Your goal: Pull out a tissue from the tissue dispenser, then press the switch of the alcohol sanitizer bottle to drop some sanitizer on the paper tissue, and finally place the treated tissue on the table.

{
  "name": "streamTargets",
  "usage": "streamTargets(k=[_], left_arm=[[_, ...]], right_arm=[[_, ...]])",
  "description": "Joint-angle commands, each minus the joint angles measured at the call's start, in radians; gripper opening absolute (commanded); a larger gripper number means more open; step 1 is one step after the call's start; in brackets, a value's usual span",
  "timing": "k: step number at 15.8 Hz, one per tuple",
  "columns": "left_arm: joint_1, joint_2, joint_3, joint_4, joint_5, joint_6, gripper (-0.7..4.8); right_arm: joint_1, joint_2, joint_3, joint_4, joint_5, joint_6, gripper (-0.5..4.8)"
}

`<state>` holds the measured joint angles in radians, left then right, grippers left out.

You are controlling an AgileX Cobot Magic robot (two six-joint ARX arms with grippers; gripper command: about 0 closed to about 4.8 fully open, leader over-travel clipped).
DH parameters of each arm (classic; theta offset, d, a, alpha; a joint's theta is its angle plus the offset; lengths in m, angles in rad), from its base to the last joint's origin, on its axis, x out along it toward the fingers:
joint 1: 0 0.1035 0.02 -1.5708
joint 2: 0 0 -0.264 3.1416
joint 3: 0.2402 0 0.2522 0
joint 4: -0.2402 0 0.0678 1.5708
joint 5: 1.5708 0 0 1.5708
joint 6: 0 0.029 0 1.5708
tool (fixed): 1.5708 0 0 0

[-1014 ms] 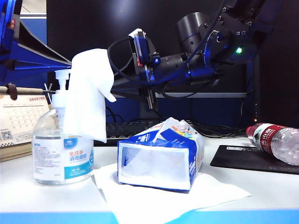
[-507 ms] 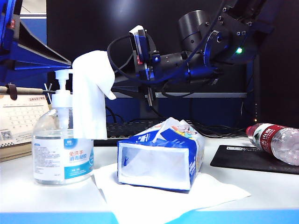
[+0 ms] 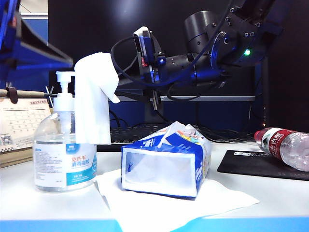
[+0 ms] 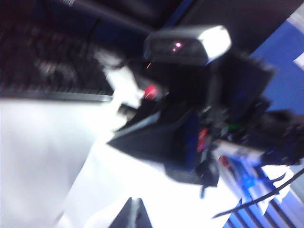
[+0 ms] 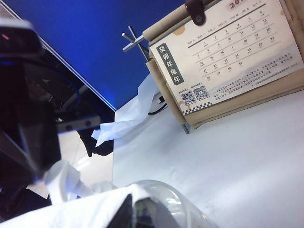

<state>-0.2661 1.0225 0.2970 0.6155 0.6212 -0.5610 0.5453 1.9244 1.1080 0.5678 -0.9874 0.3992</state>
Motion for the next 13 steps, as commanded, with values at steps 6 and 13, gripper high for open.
streamTargets(k=[6, 13], left_arm=[[0.001, 0.04, 0.003, -0.024, -0.045, 0.023, -0.05], [0.001, 0.114, 0.003, 0.019, -0.04, 0.029, -0.05]], right_arm=[[0.003, -0.003, 0.004, 0.021, 0.001, 0.002, -0.05], [0.002, -0.003, 0.005, 0.039, 0.002, 0.013, -0.05]])
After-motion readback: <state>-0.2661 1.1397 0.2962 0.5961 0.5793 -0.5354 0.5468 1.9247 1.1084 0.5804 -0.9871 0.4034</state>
